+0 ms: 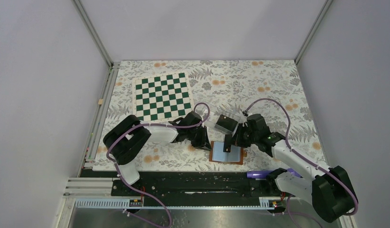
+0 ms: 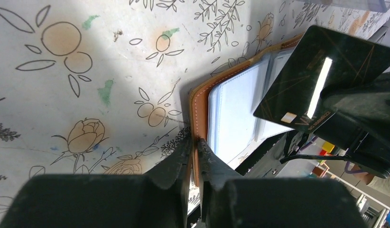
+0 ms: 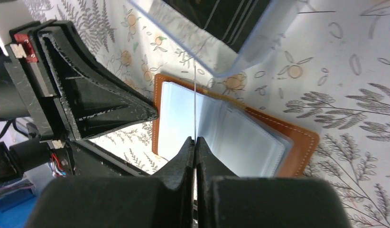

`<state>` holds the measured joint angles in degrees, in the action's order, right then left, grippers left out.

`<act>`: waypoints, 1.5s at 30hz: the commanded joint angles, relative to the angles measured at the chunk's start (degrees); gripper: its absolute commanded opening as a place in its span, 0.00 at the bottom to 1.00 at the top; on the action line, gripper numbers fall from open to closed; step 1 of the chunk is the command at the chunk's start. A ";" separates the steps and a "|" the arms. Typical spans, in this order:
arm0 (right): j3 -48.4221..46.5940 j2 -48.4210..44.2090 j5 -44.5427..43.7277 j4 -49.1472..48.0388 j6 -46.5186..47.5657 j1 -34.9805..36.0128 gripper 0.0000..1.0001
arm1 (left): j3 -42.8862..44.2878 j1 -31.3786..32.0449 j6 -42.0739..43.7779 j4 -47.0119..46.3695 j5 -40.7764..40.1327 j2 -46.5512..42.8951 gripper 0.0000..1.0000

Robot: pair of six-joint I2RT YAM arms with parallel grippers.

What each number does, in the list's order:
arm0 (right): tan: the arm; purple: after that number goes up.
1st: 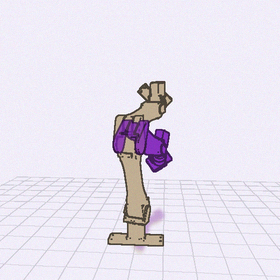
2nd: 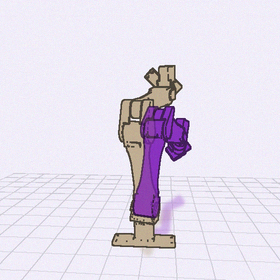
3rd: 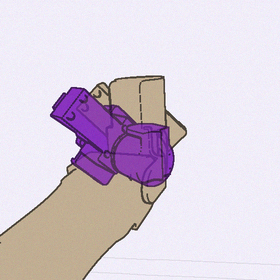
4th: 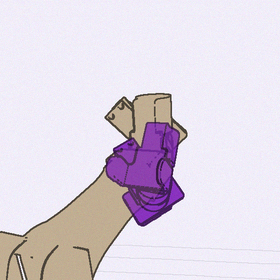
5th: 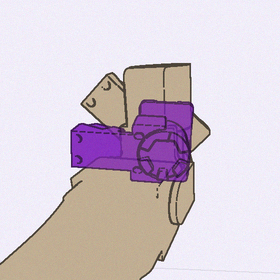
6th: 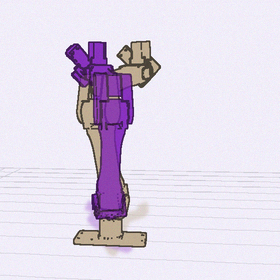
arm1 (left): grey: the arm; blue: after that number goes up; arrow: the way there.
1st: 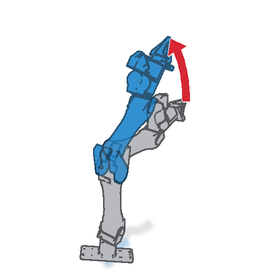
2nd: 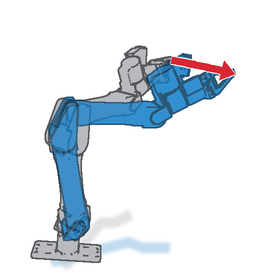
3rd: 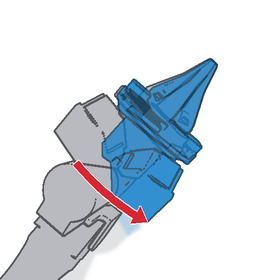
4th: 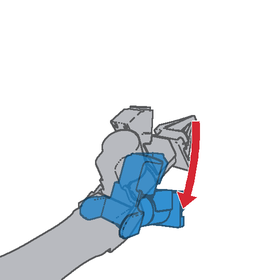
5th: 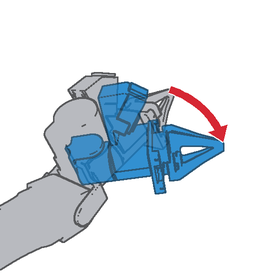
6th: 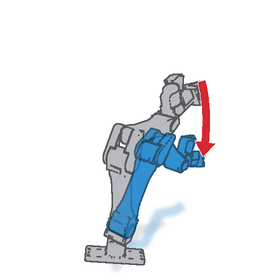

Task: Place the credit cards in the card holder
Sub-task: Insert the credit card into the card holder.

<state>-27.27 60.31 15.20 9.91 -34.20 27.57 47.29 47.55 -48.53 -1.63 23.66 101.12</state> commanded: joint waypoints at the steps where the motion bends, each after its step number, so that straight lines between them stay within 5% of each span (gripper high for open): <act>1: 1.31 -2.45 -1.75 1.54 -0.15 -3.29 0.00 | -0.37 0.10 1.25 4.74 -4.93 3.27 0.10; 6: 3.38 -3.48 0.77 1.56 -0.57 -6.70 0.00 | 0.10 0.09 1.51 5.57 -4.86 3.93 0.00; 27: 8.53 -0.24 9.57 -8.28 -8.39 -7.16 0.00 | -1.89 0.13 0.03 4.00 -4.76 3.98 0.00; 45: 9.58 -2.10 8.41 -0.66 -9.47 -9.16 0.00 | -3.17 0.17 -0.25 4.47 -5.75 3.56 0.00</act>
<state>-17.67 57.28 23.62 5.93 -44.64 18.83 47.09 47.29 -50.96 -3.57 24.40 102.37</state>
